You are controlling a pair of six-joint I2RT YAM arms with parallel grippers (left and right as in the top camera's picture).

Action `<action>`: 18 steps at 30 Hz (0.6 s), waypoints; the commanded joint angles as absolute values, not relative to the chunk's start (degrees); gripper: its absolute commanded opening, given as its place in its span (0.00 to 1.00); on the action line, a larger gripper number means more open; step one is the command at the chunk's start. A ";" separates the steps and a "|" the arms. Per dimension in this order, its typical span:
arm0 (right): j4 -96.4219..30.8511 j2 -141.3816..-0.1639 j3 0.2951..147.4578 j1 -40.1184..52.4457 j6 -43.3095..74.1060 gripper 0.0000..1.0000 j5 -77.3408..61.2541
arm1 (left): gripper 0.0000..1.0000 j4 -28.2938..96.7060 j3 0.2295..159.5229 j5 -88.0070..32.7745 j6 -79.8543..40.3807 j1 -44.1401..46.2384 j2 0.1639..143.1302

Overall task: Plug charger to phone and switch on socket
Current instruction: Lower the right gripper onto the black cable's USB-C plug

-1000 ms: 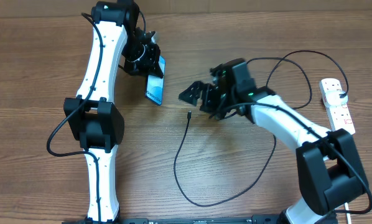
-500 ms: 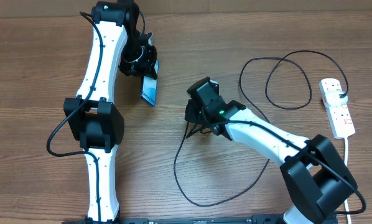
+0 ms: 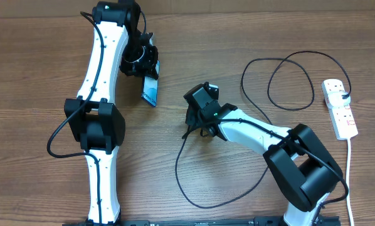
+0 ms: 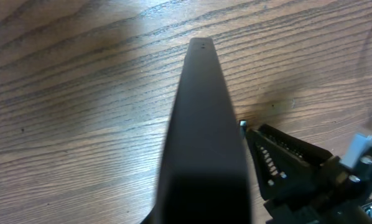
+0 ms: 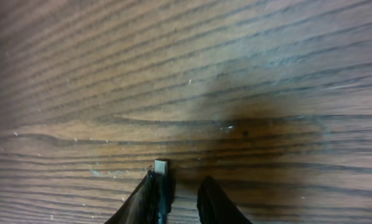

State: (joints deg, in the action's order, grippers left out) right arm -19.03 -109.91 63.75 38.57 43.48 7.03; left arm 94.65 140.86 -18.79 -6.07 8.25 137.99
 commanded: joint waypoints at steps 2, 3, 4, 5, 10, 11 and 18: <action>-18.13 -111.09 64.12 38.59 43.46 0.23 5.26 | 0.04 94.65 141.47 -19.09 -6.92 8.64 137.27; -18.13 -111.09 64.12 38.57 43.46 0.23 5.23 | 0.04 94.65 141.47 -19.09 -6.92 8.64 137.27; -18.13 -111.09 64.12 38.57 43.46 0.23 5.26 | 0.04 94.67 141.47 -19.09 -6.90 8.64 137.27; -18.17 -111.09 64.12 38.57 43.46 0.23 5.23 | 0.04 94.67 141.47 -19.09 -6.90 8.64 137.27; -18.55 -111.24 64.12 38.57 43.46 0.23 4.73 | 0.04 94.63 141.47 -19.09 -6.92 8.64 137.27; -18.57 -111.24 64.12 38.59 43.46 0.22 4.49 | 0.04 94.59 141.47 -19.09 -6.92 8.64 137.27; -18.55 -112.27 64.12 38.61 43.46 0.17 4.38 | 0.04 94.45 141.47 -19.16 -8.12 8.64 137.27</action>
